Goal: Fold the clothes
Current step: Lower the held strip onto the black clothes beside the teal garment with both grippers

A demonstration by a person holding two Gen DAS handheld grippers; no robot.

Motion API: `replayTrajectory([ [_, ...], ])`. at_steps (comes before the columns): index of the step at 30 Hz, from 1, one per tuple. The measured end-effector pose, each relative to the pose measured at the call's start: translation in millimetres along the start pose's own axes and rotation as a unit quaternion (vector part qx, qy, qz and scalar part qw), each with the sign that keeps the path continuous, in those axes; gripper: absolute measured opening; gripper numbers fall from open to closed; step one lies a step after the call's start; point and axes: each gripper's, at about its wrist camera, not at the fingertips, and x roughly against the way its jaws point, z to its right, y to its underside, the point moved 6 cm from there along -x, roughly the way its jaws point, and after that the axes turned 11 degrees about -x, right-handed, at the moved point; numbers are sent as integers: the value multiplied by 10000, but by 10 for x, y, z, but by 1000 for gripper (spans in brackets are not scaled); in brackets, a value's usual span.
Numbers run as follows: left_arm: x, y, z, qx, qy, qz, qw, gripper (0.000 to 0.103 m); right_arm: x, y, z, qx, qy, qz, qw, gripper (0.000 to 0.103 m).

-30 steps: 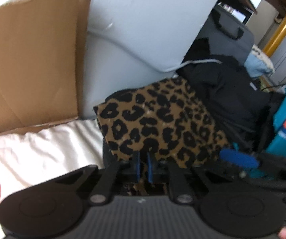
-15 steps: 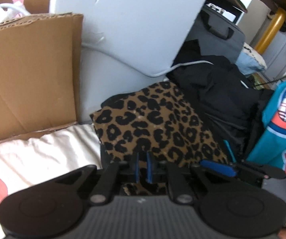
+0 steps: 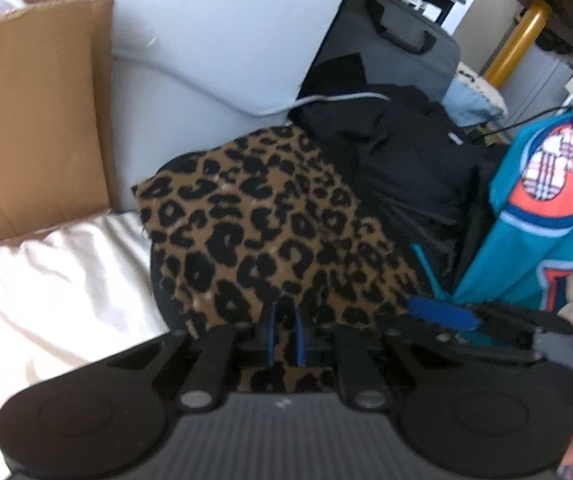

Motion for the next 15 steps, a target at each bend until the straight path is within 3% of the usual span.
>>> replayTrajectory([
  [15,63,277,-63,26,-69,-243,9997,13,115,384,412,-51,480,-250,9985,47],
])
